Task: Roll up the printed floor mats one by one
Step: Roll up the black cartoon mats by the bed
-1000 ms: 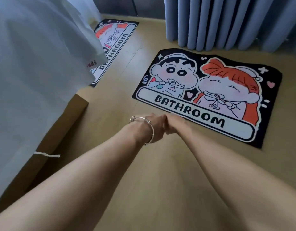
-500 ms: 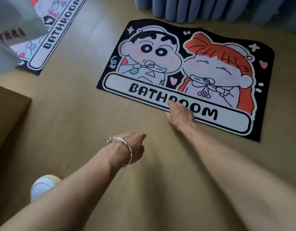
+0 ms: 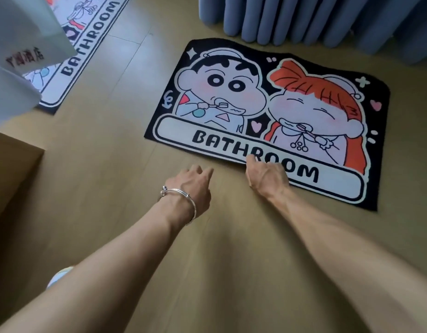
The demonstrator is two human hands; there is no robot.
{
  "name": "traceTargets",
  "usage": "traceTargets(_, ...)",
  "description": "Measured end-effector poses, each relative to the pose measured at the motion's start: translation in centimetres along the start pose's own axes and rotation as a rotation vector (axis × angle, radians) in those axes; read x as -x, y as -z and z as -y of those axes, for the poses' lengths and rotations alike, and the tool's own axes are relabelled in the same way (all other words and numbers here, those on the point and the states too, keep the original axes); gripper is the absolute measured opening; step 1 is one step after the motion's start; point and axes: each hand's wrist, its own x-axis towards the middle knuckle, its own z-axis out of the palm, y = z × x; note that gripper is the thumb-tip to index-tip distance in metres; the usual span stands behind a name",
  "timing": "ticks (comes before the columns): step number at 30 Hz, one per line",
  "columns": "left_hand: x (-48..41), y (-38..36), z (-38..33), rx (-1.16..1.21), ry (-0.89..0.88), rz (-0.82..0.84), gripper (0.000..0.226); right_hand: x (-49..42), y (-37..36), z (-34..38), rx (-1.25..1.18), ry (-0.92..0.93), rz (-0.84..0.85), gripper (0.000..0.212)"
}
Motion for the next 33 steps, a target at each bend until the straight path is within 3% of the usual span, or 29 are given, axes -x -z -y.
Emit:
traceTargets(5,-2.4,-1.4,-1.2,-0.139,0.030,-0.155,0.048,4.5,-1.1,-2.1,-0.075,0.081,-0.028,0.015)
traceTargets(7,-3.2,-2.1,-1.8,-0.209,0.014,-0.085,0.046,6.3,-1.4,-3.4,-0.086,0.071,-0.040,0.023)
traceTargets(11,-4.1,-3.6,-2.3,-0.517,-0.020,0.121,0.029,9.0,-1.4,-5.9,-0.078,-0.020,0.010,0.012)
traceTargets(15,-3.3,-4.7,-4.7,-0.616,-0.247,0.177,0.035,10.9,-0.1,-7.8,-0.108,-0.099,0.073,0.011)
traceTargets(18,-1.8,-5.4,-7.7,-0.554,-0.337,0.223,0.033,11.2,0.6,-8.7,-0.157,-0.283,0.127,0.028)
traceTargets(22,-0.7,-5.4,-13.2,-0.156,-0.271,0.344,0.034,10.4,1.2,-8.8,-0.290,-0.534,0.277,0.072)
traceTargets(26,-0.4,-6.3,-17.8,0.089,-0.278,0.327,0.029,10.3,1.8,-9.5,-0.349,-0.624,0.281,0.082)
traceTargets(30,0.0,-6.5,-18.6,0.337,-0.405,0.405,0.037,11.8,1.2,-9.9,-0.216,-0.569,0.211,0.075)
traceTargets(33,-0.1,-6.7,-15.8,0.095,-0.521,0.355,0.036,13.0,0.6,-8.4,-0.226,-0.418,0.341,0.045)
